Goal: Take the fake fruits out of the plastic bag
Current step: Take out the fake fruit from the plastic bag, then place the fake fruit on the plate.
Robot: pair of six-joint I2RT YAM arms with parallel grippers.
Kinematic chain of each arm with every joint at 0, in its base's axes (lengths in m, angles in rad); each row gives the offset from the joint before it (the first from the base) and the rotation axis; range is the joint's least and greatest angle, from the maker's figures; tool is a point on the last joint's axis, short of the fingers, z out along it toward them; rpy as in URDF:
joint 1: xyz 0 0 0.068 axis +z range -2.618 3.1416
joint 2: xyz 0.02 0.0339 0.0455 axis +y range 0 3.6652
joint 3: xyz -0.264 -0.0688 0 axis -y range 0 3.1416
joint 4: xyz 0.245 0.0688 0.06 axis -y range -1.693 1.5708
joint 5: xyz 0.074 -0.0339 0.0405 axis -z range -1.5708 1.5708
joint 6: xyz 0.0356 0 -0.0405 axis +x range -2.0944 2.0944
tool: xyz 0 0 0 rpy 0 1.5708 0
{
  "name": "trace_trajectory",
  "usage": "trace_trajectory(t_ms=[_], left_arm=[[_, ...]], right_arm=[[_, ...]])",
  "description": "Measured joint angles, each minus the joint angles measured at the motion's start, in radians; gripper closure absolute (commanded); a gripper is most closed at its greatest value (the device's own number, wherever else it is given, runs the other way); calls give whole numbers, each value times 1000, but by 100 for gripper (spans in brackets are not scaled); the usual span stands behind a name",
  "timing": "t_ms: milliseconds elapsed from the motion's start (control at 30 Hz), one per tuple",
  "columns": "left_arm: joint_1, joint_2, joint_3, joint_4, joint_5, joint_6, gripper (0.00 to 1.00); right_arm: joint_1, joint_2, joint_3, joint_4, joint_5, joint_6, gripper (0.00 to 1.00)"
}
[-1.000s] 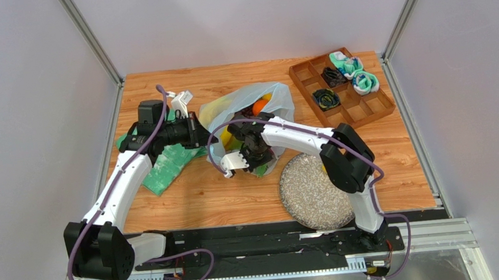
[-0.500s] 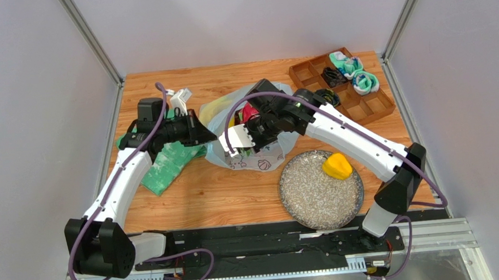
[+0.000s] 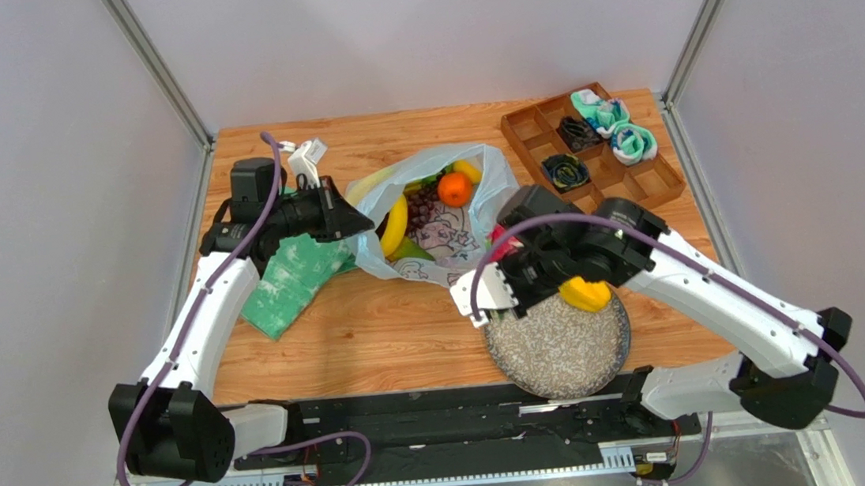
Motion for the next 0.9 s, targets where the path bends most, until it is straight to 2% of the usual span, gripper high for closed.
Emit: trace_trajectory(t_ms=[133, 367, 633, 900], left_arm=[[0, 3, 2, 0, -3, 1, 100], [1, 21, 40, -33, -6, 19, 100], [1, 22, 39, -33, 0, 15, 100], [1, 15, -9, -23, 0, 8, 100]], right_arm=[[3, -87, -224, 15, 53, -2, 100], [0, -35, -517, 164, 149, -7, 100], [-5, 24, -558, 307, 229, -29, 100], [-6, 100, -558, 373, 248, -41, 100]])
